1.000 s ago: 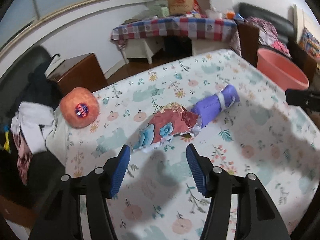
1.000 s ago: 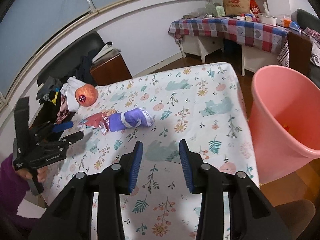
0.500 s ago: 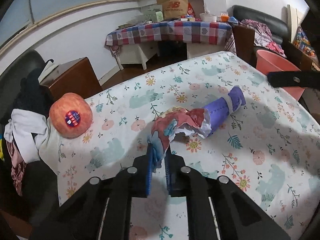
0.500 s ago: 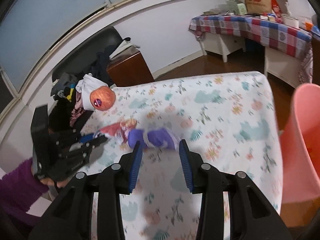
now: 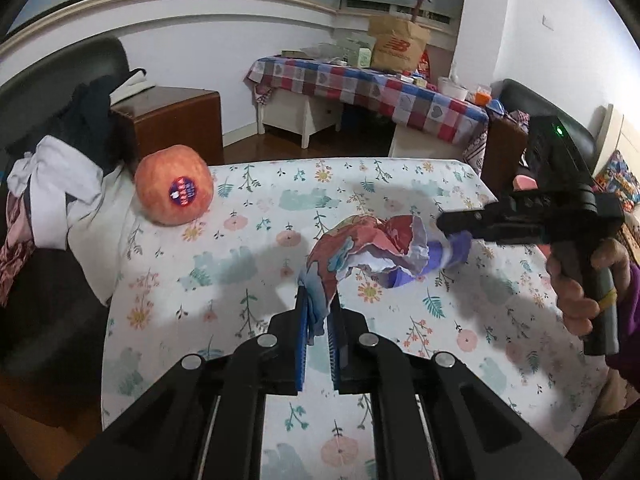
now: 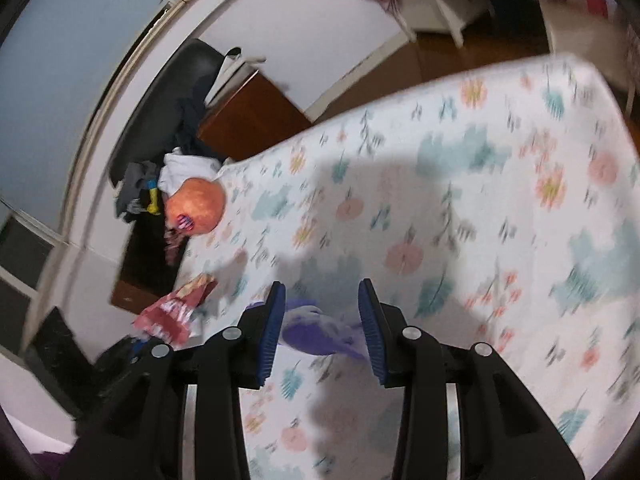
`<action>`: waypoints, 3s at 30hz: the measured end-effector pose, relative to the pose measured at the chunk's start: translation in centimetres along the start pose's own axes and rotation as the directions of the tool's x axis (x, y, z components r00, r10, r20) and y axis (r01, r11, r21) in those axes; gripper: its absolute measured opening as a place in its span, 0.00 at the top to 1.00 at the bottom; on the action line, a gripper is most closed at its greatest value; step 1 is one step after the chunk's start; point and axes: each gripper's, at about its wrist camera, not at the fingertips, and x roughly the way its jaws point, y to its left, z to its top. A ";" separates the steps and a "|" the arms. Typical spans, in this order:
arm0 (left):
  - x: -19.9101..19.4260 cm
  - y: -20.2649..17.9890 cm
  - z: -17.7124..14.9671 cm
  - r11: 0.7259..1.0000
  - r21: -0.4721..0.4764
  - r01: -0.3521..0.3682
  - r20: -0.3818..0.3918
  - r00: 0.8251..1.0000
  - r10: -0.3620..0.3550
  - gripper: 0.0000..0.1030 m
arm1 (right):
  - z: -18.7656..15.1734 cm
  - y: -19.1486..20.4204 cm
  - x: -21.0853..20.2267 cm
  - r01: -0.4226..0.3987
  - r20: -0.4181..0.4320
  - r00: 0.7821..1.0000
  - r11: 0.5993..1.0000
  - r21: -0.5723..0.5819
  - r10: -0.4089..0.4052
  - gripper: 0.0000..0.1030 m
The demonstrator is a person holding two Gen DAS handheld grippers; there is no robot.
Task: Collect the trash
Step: 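Grasp the pink-blue wrapper with the left tool while the right tool grasps the purple foam roll, then lift the wrapper with the left tool while the right tool lifts the purple roll, then carry the wrapper and purple roll over the pink bucket with both tools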
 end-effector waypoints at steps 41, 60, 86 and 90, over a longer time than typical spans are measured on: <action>-1.8 -0.3 -2.6 0.989 -0.144 0.036 0.018 0.999 -0.034 0.92 | -8.3 5.2 -0.6 0.071 -0.073 0.993 0.959 -0.275 -0.094 0.57; -2.3 -0.8 -3.1 0.986 -0.162 0.031 0.024 0.999 -0.027 0.92 | -9.6 5.7 -1.0 0.170 0.031 0.985 0.937 -0.304 -0.168 0.76; -1.9 -11.2 3.3 0.986 -0.110 0.127 0.107 0.988 -0.116 0.92 | -11.5 4.8 -12.5 0.466 0.469 0.821 0.856 -0.224 -0.324 0.77; -1.5 -14.5 4.6 0.985 -0.063 0.158 0.124 0.981 -0.149 0.92 | -11.6 3.7 -14.5 0.509 0.517 0.776 0.842 -0.178 -0.361 0.77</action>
